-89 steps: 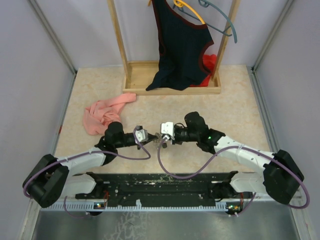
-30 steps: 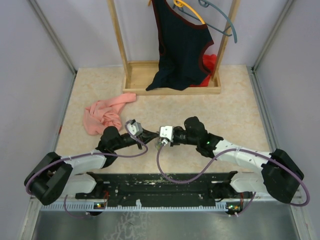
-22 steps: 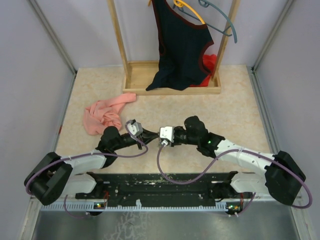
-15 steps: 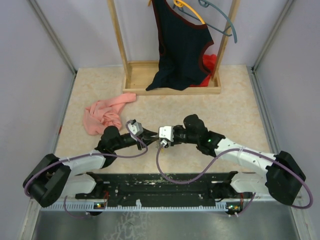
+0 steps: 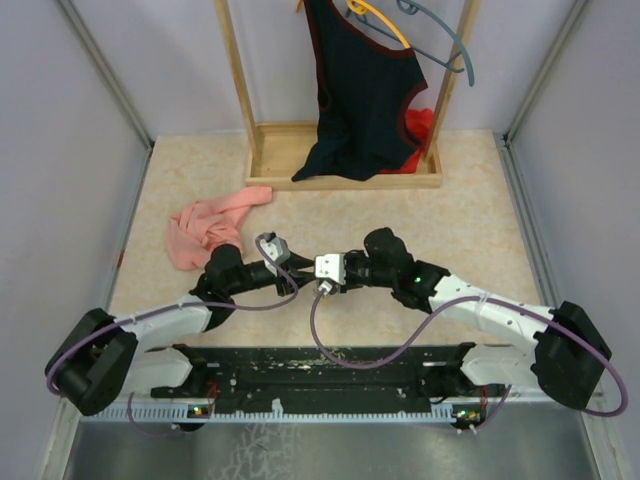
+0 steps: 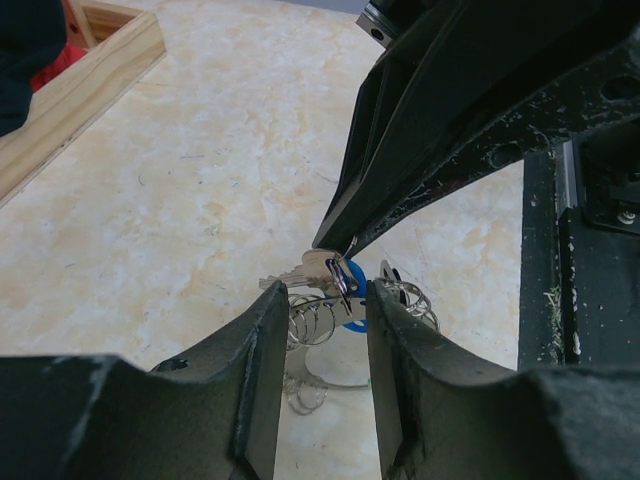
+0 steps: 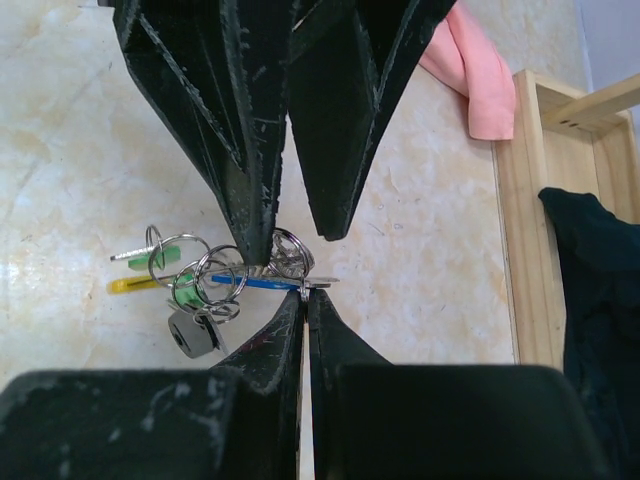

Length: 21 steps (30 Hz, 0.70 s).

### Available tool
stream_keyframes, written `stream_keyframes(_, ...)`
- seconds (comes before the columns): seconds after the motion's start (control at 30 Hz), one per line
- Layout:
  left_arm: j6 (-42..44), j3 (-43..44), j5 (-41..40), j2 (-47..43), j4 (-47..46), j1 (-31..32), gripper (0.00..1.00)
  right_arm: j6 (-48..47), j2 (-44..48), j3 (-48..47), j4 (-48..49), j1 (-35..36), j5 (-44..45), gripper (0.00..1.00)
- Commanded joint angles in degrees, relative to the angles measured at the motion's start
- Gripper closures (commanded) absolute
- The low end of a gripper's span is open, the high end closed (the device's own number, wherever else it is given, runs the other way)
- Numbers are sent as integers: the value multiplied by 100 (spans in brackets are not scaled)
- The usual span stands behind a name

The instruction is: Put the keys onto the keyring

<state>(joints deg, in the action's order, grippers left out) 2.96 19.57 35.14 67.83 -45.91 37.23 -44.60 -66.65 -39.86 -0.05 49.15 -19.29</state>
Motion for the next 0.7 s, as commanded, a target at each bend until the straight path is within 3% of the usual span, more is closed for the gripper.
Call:
stream_keyframes(0.0,-278,308,215,207,145,-7,59,-66,-12,-339,268,101,51,100)
stream_keyframes(0.2,-483,524,164,289,553,-6,72,-93,2,-347,258,149,115,100)
stream_keyframes(0.37,-424,647,142,275,939,-6,99,-102,47,-335,219,168,151,100)
stream_keyframes(0.67,-792,544,-303,18,733,-14,99,69,198,44,205,172,341,100)
